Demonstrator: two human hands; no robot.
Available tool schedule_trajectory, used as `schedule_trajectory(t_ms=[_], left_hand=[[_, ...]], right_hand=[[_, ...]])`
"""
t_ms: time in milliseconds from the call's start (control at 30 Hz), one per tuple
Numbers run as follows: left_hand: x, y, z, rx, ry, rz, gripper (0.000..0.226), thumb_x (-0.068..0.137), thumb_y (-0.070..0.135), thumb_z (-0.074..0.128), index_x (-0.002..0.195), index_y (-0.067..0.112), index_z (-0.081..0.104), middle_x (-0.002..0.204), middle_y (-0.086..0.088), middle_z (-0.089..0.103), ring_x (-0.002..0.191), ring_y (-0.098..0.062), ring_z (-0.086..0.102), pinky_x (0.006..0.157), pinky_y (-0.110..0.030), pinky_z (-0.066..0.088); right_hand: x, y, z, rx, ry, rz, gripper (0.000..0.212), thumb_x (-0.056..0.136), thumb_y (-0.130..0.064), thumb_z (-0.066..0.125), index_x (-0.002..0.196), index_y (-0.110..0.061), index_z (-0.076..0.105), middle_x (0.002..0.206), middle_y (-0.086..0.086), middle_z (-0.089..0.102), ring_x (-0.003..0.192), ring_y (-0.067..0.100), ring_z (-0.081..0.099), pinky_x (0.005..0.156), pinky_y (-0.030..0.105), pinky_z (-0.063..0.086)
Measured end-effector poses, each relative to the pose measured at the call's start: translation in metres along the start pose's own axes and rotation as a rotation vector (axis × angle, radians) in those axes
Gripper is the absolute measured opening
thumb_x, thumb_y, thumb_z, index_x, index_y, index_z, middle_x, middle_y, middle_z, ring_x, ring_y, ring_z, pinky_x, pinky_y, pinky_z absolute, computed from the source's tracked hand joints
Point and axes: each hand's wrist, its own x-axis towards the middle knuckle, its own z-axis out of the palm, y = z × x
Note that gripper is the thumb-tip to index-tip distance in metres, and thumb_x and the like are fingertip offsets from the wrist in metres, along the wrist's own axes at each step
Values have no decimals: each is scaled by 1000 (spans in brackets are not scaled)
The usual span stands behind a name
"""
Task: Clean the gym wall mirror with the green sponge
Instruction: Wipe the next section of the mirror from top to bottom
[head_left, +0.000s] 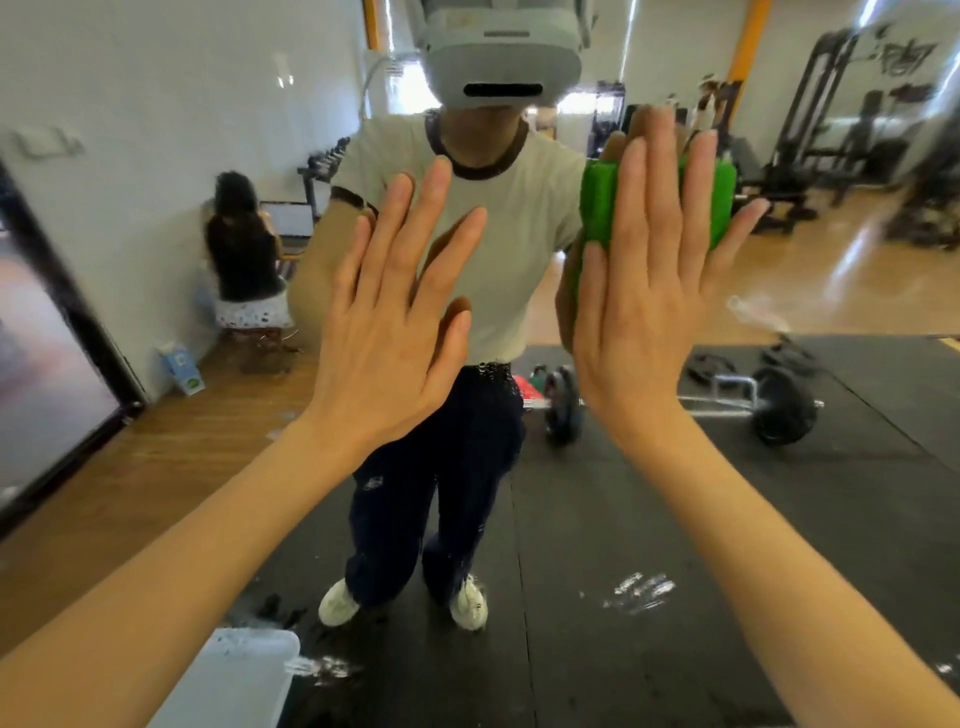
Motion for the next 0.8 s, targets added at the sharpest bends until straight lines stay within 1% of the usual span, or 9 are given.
schedule_trajectory(t_ms=[100, 200, 267, 333, 500, 567, 633, 700, 800], left_hand=[[-8, -9, -12, -24, 23, -39, 59, 101, 20, 51, 154, 5, 30, 161, -23, 17, 153, -16, -8, 126, -41, -4], [-28, -31, -26, -14, 43, -168, 56, 103, 25, 43, 155, 8, 30, 161, -25, 15, 153, -13, -13, 125, -41, -6], [-39, -46, -32, 19, 33, -208, 56, 105, 27, 40, 156, 10, 28, 161, -27, 14, 153, -14, -13, 125, -43, -6], [-44, -57, -32, 49, 27, -199, 55, 105, 27, 39, 157, 10, 28, 161, -26, 13, 154, -15, -12, 126, -44, -4], [-45, -63, -24, 79, 70, -186, 56, 103, 29, 38, 155, 11, 30, 160, -22, 14, 154, -13, -12, 126, -41, -3], [-46, -64, -23, 82, 69, -179, 56, 102, 30, 38, 155, 12, 29, 162, -18, 13, 154, -13, -12, 126, -42, -2], [-46, -65, -22, 91, 76, -167, 55, 103, 31, 36, 155, 13, 28, 163, -10, 12, 154, -12, -13, 126, -42, -2], [-46, -65, -21, 91, 78, -168, 56, 102, 30, 36, 154, 12, 28, 162, -13, 12, 154, -11, -14, 126, -41, -2], [-45, -65, -20, 104, 97, -162, 55, 102, 28, 37, 154, 11, 27, 159, -18, 15, 154, -10, -15, 126, -40, -3]], right_hand=[[-75, -9, -8, -23, -211, -208, 78, 100, -14, 51, 161, -10, 3, 169, 5, -7, 155, 22, -5, 124, 47, -5], [-163, 9, -32, -105, -454, -552, 81, 95, -18, 51, 161, -11, 5, 169, 3, -6, 156, 20, -1, 125, 42, 0], [-157, 17, -33, -107, -472, -645, 78, 95, -18, 47, 161, -11, 6, 170, 2, -5, 156, 19, -1, 124, 41, 1], [-108, 11, -23, -60, -358, -582, 70, 100, -13, 44, 161, -11, 9, 169, 3, -2, 156, 20, 1, 124, 45, 3], [3, -34, 9, 83, -19, -5, 52, 101, -8, 52, 150, 2, 37, 156, 22, 38, 150, 25, 17, 122, 43, -9], [-32, -46, 8, 58, -103, -85, 59, 102, -13, 47, 156, -3, 26, 165, 15, 23, 154, 23, 7, 123, 45, -9], [-103, -43, -2, -3, -283, -351, 70, 99, -15, 48, 160, -9, 14, 169, 6, 3, 156, 21, 1, 124, 44, -6], [-159, -28, -15, -64, -448, -548, 68, 101, -13, 38, 161, -10, 8, 170, 4, -3, 156, 20, 0, 125, 41, -2], [-149, -21, -18, -74, -465, -642, 57, 106, -13, 22, 161, -10, 6, 170, 3, -4, 156, 20, -3, 125, 42, -3]])
